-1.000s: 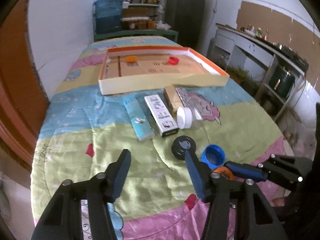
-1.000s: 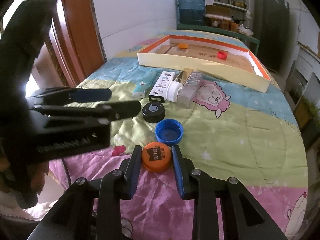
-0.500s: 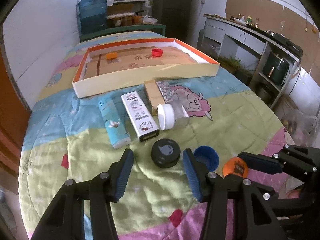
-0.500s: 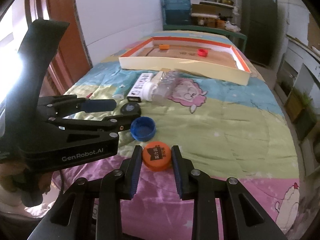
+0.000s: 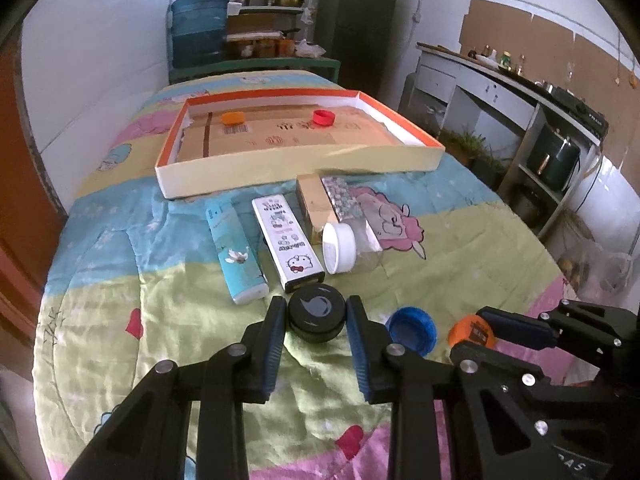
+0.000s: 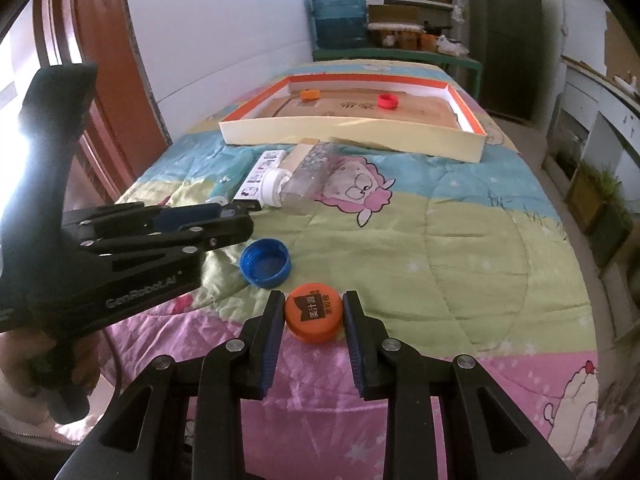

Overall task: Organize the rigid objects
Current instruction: 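Grasp the labeled orange cap with the right tool while the left tool grasps the black cap, then carry the black cap with the left tool while the right tool carries the labeled cap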

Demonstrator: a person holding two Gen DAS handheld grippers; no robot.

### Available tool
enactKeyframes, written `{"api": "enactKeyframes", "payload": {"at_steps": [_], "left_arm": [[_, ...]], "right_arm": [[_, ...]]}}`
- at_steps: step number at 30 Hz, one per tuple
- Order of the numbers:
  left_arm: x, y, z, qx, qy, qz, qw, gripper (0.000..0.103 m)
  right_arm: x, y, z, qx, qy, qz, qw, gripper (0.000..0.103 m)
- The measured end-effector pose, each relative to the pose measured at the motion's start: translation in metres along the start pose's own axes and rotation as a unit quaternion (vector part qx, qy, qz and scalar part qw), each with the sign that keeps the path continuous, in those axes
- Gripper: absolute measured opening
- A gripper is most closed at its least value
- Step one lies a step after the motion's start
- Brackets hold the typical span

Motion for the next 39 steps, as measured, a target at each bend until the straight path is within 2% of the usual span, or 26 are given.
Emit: {"api": "enactKeyframes", "payload": {"at_steps": [3, 8, 24, 39], "left_arm": [[0.004, -0.005, 0.001, 0.003, -0.004, -0.004, 1.0000, 0.031], [0.014, -0.015, 0.003, 0.015, -0.008, -0.020, 0.9997, 0.031], [0.045, -0.040, 0.018, 0.023, -0.035, -0.059, 0.9974, 0.031], [0.085, -0.041, 0.020, 0.019, -0.027, -0.076, 0.9965, 0.031]], "right_arm": [[0.005, -0.001, -0.003, -0.011, 0.001, -0.002, 1.000, 0.030], [0.017, 0.000, -0.009, -0.053, -0.003, 0.003, 0.999, 0.030], [0.046, -0.003, -0.009, -0.048, -0.007, -0.009, 0.999, 0.030], [0.089, -0.006, -0.019, -0.047, -0.007, -0.035, 0.998, 0.030]]}}
Point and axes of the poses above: each gripper's, at about its wrist camera, not at the fingertips, and y roughly the way its jaws point, z to its left, x to its top, the point moved 6 cm from there along y, roughly the way its jaws point, and after that the axes turned 2 degrees about x, right-handed, at the moved point
